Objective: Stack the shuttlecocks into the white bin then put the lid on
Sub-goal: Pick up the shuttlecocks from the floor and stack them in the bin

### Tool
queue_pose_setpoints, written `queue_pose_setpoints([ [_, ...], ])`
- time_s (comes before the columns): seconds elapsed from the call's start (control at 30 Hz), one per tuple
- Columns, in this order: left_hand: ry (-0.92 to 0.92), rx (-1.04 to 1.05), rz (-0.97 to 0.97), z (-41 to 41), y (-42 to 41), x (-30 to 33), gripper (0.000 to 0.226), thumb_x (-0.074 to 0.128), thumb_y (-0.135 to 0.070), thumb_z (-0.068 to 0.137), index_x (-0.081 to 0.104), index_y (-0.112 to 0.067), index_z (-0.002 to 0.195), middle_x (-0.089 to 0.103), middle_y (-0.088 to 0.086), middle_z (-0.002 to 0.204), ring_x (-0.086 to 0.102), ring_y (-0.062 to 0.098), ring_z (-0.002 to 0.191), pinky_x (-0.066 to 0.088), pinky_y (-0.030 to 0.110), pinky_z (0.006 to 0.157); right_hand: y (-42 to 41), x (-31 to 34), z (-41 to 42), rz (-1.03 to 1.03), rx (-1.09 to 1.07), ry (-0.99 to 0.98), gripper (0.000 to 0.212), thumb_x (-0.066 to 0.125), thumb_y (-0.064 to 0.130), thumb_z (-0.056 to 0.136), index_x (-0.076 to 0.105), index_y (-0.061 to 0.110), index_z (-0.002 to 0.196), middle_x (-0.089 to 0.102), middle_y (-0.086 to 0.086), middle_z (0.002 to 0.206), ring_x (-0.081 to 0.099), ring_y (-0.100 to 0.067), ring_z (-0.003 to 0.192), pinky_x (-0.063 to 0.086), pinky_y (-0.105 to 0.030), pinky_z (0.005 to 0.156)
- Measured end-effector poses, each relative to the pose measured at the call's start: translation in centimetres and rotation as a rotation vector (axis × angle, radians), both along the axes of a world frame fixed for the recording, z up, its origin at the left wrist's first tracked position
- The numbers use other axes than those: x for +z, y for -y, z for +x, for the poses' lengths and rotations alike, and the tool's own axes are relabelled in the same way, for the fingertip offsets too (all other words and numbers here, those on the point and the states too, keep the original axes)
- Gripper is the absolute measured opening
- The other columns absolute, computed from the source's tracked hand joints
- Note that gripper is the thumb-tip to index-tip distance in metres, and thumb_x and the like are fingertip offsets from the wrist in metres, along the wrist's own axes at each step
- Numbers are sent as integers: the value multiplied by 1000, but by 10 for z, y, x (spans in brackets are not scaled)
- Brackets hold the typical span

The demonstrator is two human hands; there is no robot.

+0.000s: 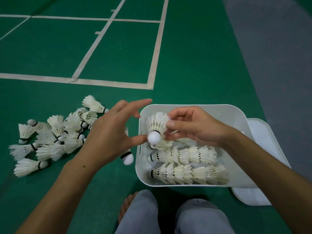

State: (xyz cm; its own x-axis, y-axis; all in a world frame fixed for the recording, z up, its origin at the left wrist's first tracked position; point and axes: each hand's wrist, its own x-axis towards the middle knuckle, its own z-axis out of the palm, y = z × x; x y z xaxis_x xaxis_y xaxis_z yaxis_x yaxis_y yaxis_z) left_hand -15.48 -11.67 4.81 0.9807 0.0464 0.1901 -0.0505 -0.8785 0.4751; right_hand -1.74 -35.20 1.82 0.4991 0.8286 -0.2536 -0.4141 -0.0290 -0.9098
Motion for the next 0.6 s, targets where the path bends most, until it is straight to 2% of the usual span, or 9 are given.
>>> queue_pose_setpoints([
  [0.07, 60, 59, -8, 0, -1, -2, 80, 80, -62, 74, 52, -46, 146, 57, -17, 107, 49, -6, 73, 45, 32, 62, 11, 0, 8, -113, -85, 143, 12, 73, 9, 90, 73, 4, 102, 75, -18, 99, 73, -29, 94, 62, -49, 94],
  [0.13, 118, 112, -44, 1, -4, -5, 63, 79, -60, 78, 64, -36, 135, 60, -15, 98, 51, -8, 76, 42, 31, 64, 22, -9, 15, -279, -193, 348, 12, 78, 16, 91, 75, 8, 99, 77, -16, 97, 72, -23, 89, 60, -44, 91],
  [0.27, 153, 175, -78, 0, -8, -9, 38, 80, -52, 84, 73, -31, 116, 62, -14, 87, 53, -3, 72, 48, 36, 62, 30, -41, 13, -633, -303, 737, 7, 81, 25, 91, 80, 19, 94, 79, 2, 83, 75, -16, 77, 64, -41, 84],
  [0.43, 167, 173, -79, 0, -3, -13, 25, 79, -46, 88, 75, -31, 108, 63, -13, 82, 53, -4, 70, 49, 37, 63, 22, -67, 4, -846, -267, 894, 9, 78, 34, 90, 81, 27, 94, 76, 15, 80, 71, -1, 76, 64, -38, 77],
  [0.6, 203, 170, -100, 1, 0, -13, 13, 77, -36, 92, 78, -25, 97, 63, -11, 73, 56, 2, 65, 43, 30, 61, 7, -78, -6, -901, -169, 921, 10, 80, 36, 89, 82, 27, 94, 77, 15, 83, 72, 0, 75, 65, -35, 75],
])
